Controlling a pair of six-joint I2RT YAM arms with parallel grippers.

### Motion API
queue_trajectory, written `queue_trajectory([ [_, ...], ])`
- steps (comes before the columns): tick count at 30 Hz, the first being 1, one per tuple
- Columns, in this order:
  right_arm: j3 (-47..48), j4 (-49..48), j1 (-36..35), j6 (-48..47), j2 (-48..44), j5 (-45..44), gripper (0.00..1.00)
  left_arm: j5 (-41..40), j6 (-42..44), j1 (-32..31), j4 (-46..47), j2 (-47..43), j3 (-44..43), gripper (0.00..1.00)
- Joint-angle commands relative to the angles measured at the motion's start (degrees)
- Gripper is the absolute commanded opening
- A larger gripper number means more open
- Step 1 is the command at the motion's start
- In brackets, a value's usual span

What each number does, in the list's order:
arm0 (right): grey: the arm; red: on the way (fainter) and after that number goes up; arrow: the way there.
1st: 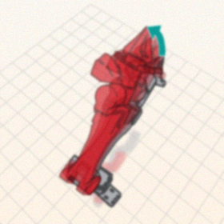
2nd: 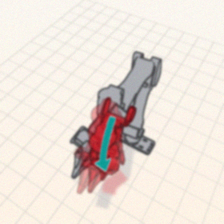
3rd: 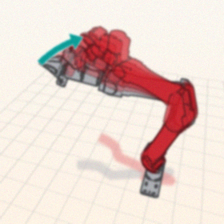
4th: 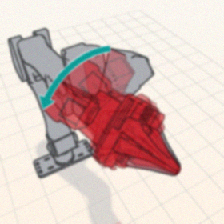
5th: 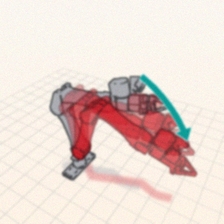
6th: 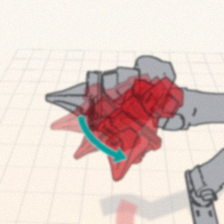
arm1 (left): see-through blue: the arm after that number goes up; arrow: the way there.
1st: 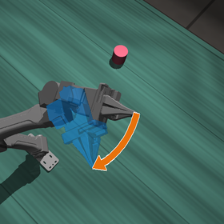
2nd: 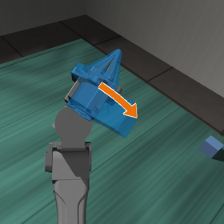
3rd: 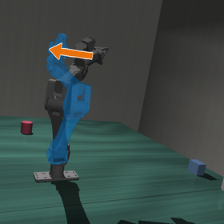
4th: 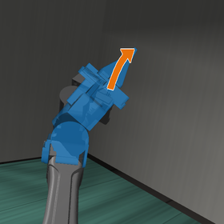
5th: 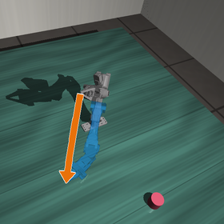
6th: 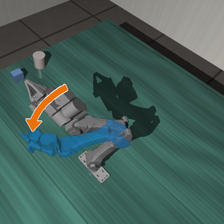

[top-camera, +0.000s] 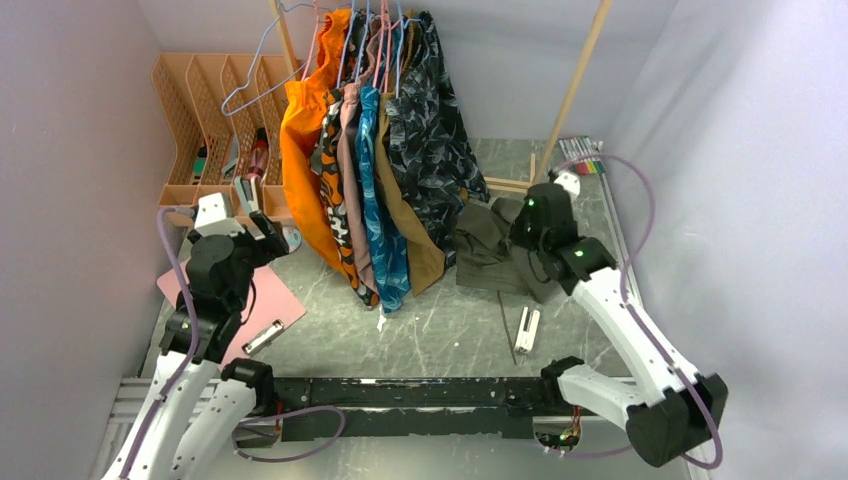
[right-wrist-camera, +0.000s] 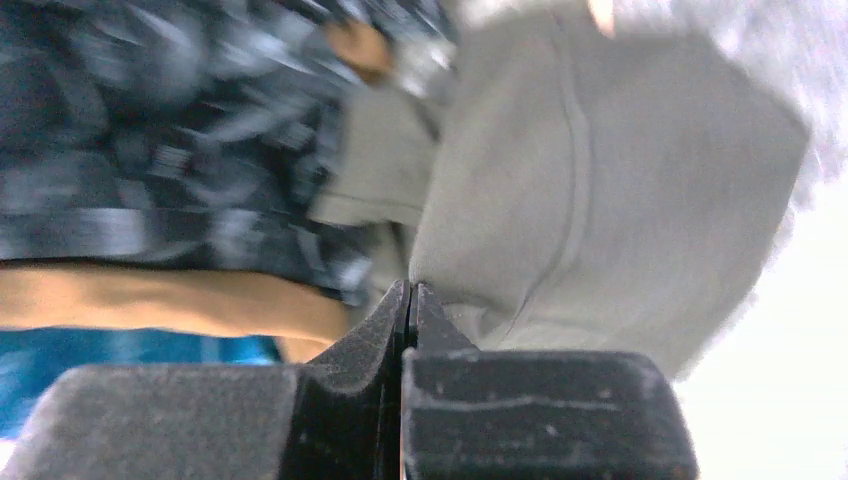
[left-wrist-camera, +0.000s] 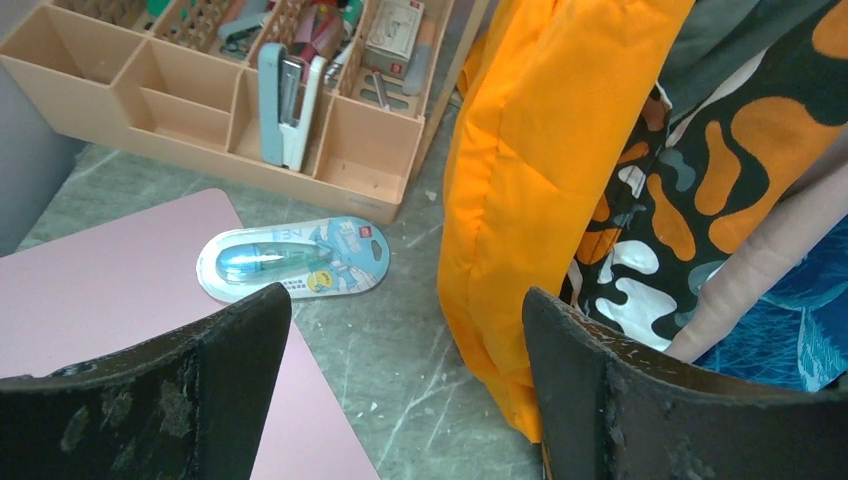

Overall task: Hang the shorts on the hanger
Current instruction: Adjust the shorts at the center of the board.

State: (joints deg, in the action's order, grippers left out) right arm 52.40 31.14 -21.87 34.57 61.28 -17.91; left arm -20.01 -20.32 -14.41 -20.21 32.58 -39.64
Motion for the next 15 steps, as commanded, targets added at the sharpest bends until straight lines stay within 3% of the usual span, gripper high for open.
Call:
queue_trajectory([
  [1,11.5,0.3,-2.5,-4.6,-4.9,4.6,0.00,-5.0,-0.2,-0.3,-0.8,-2.6,-0.2,0.89],
  [7,32.3,1.3,-3.4,-9.7,-2.8,17.7,0.00,-8.1,-2.1,-0.3,-1.2,-4.1,-0.1,0.90],
  [12,58.3,-1.2,-3.4,-8.0,5.1,47.3,0.00,-9.5,-2.3,-0.3,-1.5,-3.7,-0.2,0.89],
  [15,65.1,-13.3,-3.8,-2.0,5.2,59.3,0.00,-10.4,-2.4,-0.3,-1.8,-3.5,-0.3,0.90],
])
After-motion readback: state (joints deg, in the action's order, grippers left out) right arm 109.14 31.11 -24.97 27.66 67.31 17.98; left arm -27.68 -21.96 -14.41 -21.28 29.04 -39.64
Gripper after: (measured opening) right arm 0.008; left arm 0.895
